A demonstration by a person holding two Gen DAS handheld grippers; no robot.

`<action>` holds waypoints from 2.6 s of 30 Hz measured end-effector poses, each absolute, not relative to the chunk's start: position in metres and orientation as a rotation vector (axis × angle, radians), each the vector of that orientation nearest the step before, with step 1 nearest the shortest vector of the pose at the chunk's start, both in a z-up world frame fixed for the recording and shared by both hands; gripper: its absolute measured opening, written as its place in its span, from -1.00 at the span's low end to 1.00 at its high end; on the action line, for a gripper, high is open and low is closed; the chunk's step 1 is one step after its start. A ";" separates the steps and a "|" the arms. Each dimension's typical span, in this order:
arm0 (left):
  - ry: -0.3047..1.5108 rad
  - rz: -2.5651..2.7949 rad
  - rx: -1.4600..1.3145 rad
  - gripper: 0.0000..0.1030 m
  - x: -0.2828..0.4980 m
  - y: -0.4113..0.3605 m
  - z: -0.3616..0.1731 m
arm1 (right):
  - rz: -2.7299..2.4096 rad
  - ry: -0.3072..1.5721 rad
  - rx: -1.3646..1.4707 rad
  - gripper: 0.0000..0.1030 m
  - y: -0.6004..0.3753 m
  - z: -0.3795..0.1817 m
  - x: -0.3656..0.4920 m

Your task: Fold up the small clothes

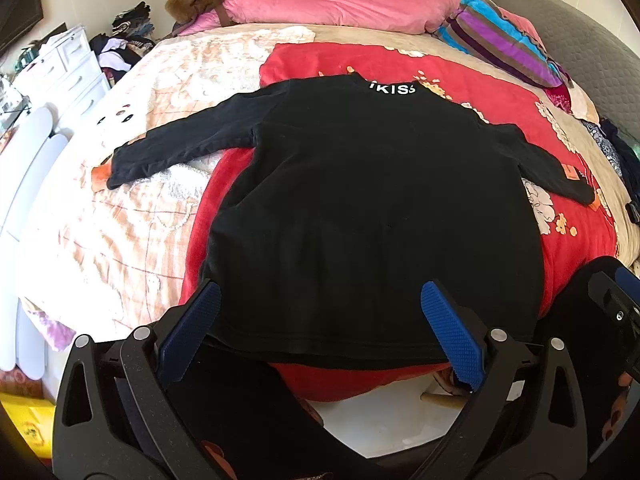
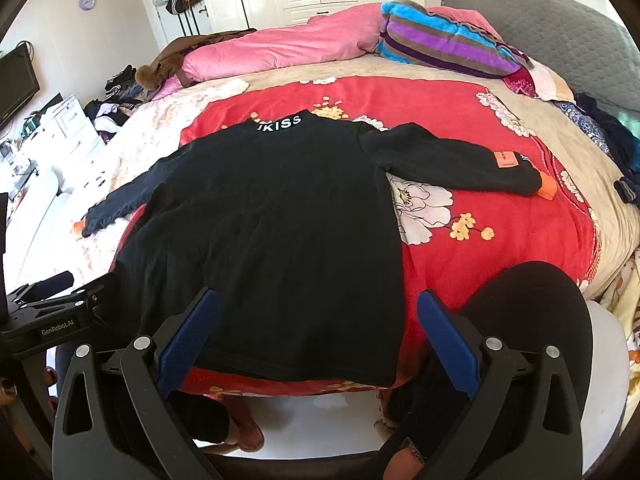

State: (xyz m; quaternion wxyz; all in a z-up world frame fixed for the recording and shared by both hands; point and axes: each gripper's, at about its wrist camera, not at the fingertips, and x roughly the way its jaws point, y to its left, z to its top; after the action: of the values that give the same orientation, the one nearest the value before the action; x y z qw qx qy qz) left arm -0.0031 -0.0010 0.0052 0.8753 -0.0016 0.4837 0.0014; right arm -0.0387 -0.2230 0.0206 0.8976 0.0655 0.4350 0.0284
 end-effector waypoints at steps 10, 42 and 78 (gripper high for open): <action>1.009 0.001 -0.003 0.82 -0.003 -0.001 0.005 | 0.062 0.899 0.131 0.92 -0.221 0.021 -0.039; 0.981 -0.025 0.007 0.82 0.032 -0.015 0.006 | 0.024 0.866 0.124 0.92 -0.238 0.026 -0.009; 1.003 -0.030 0.033 0.82 0.223 -0.083 -0.040 | -0.632 0.908 0.444 0.92 -0.496 -0.053 0.171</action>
State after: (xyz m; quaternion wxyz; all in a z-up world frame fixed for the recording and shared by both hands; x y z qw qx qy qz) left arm 0.2231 -0.0830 -0.0402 0.8767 0.0156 0.4806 -0.0141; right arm 0.1715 -0.4960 -0.0532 0.8276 0.2092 0.4277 -0.2975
